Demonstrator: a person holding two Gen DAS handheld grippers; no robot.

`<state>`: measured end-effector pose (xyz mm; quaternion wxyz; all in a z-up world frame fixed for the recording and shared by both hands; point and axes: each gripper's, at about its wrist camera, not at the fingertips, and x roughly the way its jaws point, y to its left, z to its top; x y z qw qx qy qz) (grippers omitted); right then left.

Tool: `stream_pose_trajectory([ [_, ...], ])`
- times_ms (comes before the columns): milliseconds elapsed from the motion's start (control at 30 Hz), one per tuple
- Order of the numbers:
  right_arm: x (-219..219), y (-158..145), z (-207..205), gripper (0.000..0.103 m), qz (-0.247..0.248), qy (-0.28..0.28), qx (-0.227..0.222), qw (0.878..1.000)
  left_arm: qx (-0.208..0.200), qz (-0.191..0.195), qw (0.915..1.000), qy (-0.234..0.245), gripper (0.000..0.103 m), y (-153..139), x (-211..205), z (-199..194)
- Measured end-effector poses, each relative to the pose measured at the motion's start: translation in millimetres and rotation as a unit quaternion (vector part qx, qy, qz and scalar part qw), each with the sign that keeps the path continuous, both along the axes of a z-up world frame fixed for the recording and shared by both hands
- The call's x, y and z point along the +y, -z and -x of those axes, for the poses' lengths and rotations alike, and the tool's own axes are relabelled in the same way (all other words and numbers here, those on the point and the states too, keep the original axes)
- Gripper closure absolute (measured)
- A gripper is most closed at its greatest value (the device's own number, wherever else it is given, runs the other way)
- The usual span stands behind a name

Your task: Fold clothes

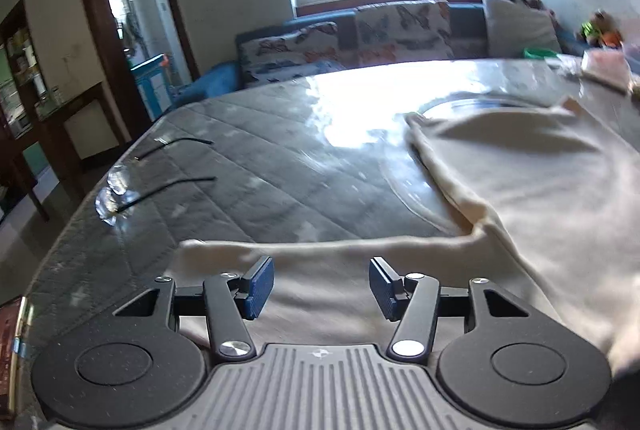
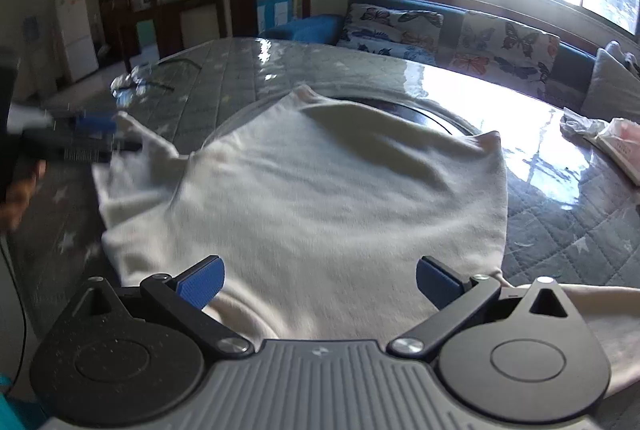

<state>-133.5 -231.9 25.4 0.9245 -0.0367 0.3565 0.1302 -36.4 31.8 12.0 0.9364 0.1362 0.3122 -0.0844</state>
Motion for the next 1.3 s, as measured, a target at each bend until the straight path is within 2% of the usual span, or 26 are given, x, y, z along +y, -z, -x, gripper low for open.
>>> stream_pose_trajectory([
  [133, 12, 9, -2, 0.0, -0.005, -0.021, 0.012, 1.0, -0.006, -0.017, 0.9998, -0.002, 0.044, 6, -1, 7],
  [333, 34, 14, 16, 0.0, 0.042, -0.096, 0.012, 0.994, -0.021, -0.04, 0.9988, -0.021, 0.036, 8, 14, 5],
  [433, 38, 7, 21, 0.0, 0.058, -0.105, 0.0, 0.993, -0.021, -0.037, 0.9985, -0.034, 0.034, 8, 23, 0],
  [600, 48, 5, 6, 0.0, 0.036, -0.08, -0.013, 0.996, -0.02, -0.03, 0.9981, -0.05, 0.031, 7, 31, -3],
  [667, 57, 12, -1, 0.0, 0.036, -0.077, -0.003, 0.996, -0.022, -0.03, 0.9977, -0.056, 0.029, 8, 35, -4],
  [767, 69, 22, 3, 0.0, 0.038, -0.106, 0.003, 0.994, -0.025, -0.032, 0.9968, -0.068, 0.025, 9, 42, -6],
  [867, 72, 18, 11, 0.0, 0.053, -0.122, -0.006, 0.991, -0.025, -0.033, 0.9961, -0.078, 0.024, 9, 48, -10],
  [933, 66, 13, 12, 0.0, 0.042, -0.129, 0.002, 0.991, -0.024, -0.038, 0.9956, -0.082, 0.022, 8, 47, -11],
  [1033, 57, 11, 16, 0.0, 0.029, -0.129, 0.019, 0.991, -0.017, -0.048, 0.9947, -0.089, 0.022, 5, 41, -12],
  [1133, 42, 10, 18, 0.0, -0.005, -0.109, 0.039, 0.993, -0.011, -0.036, 0.9956, -0.086, 0.021, -2, 33, -8],
  [1300, 21, -3, 20, 0.0, -0.023, -0.055, 0.017, 0.998, -0.019, -0.002, 0.9987, -0.048, 0.012, -25, 7, 11],
])
